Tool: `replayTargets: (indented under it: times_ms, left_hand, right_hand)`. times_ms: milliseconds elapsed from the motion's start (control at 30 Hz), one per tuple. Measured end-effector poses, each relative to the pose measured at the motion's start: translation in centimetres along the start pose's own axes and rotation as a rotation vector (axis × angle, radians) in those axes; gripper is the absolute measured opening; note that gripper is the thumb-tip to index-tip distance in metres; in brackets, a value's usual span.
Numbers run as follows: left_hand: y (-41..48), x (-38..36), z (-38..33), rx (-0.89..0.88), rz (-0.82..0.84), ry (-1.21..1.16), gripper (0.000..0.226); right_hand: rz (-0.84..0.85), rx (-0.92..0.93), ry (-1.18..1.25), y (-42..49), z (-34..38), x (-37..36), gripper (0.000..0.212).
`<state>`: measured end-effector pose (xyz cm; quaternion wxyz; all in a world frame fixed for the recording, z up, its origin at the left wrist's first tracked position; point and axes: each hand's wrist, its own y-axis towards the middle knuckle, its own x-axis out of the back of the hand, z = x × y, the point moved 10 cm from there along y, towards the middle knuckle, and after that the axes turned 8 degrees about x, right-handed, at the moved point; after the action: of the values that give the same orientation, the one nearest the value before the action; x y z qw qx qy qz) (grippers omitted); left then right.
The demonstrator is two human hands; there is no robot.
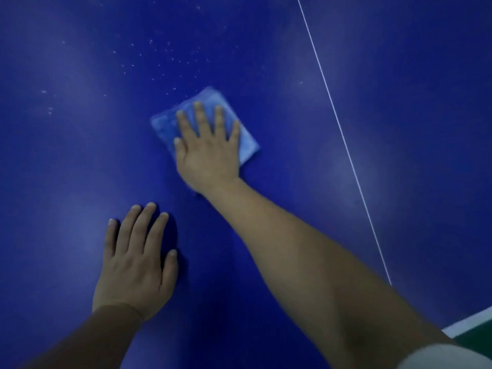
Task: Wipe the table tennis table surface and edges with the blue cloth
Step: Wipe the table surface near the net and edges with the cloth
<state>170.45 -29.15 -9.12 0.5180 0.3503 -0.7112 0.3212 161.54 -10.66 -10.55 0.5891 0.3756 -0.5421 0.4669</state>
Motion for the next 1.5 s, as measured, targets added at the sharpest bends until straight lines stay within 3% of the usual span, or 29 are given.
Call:
replayTargets:
  times_ms: [67,100,167,267,333,367,433,567,633,700,767,833,933,1033,1167,1233,1300,1400,1500]
  left_hand:
    - [0.0,0.0,0.0,0.002,0.002,0.009,0.064]
    - [0.0,-0.1,0.0,0.002,0.010,0.009,0.064]
    - [0.0,-0.3,0.2,-0.005,0.020,0.014,0.064]
    - [-0.1,-0.7,0.3,-0.015,0.030,0.025,0.063]
    - [-0.2,-0.8,0.3,-0.020,0.037,0.037,0.063]
    - [-0.2,-0.8,0.3,-0.022,0.041,0.038,0.063]
    - [-0.1,-0.7,0.3,-0.018,0.038,0.039,0.063]
    - [-0.2,-0.6,0.3,-0.008,0.039,0.045,0.064]
    - [-0.1,-0.6,0.2,-0.008,0.042,0.043,0.064]
    - [-0.1,-0.6,0.1,-0.011,0.047,0.050,0.064]
    - [-0.1,-0.8,0.2,-0.019,0.059,0.060,0.064]
    - [-0.1,-1.1,0.3,-0.029,0.072,0.060,0.064]
    - [-0.2,-1.3,0.3,-0.036,0.073,0.070,0.065]
    - [-0.2,-1.3,0.4,-0.037,0.087,0.067,0.064]
    - [-0.2,-1.1,0.1,-0.039,0.063,0.067,0.064]
    - [-0.3,-1.1,0.2,-0.042,0.056,0.060,0.064]
    - [-0.3,-1.2,0.4,-0.041,0.049,0.059,0.063]
    - [-0.3,-1.2,0.2,-0.047,0.053,0.053,0.063]
    - [-0.2,-1.2,0.2,-0.052,0.063,0.070,0.062]
  right_hand:
    - [0.039,0.125,0.002,-0.6,-0.6,0.1,0.062]
    - [0.046,0.096,-0.059,-1.2,-4.1,0.4,0.061]
    - [0.025,-0.143,-0.177,-3.5,-14.9,1.8,0.059]
    - [-0.071,-0.696,-0.047,-9.7,-30.1,4.7,0.057]
    - [-0.108,-0.894,0.063,-10.1,-31.6,4.8,0.059]
    - [-0.122,-0.906,0.077,-8.5,-30.1,4.7,0.059]
    - [-0.142,-0.714,0.030,-3.4,-23.9,4.4,0.057]
    - [-0.054,0.045,-0.051,0.8,-5.0,1.2,0.059]
    - [0.023,0.244,-0.035,-1.2,-3.5,0.4,0.059]
    - [0.011,0.125,-0.121,-2.0,-10.1,1.5,0.060]
    - [-0.040,-0.222,-0.194,-2.8,-20.6,3.5,0.059]
    - [-0.085,-0.572,-0.097,-3.8,-29.2,5.2,0.056]
    - [-0.107,-0.748,0.079,-0.3,-31.0,5.9,0.059]
    - [-0.116,-0.482,0.015,6.0,-21.2,5.0,0.056]
    - [0.017,0.154,-0.034,6.9,-1.6,1.0,0.060]
    - [0.052,0.256,-0.031,5.9,-1.7,0.7,0.059]
    - [0.003,0.068,-0.144,5.6,-9.7,2.1,0.055]
    - [-0.099,-0.489,-0.081,2.7,-25.5,5.4,0.055]
    - [-0.122,-0.824,0.082,0.9,-28.5,5.7,0.058]
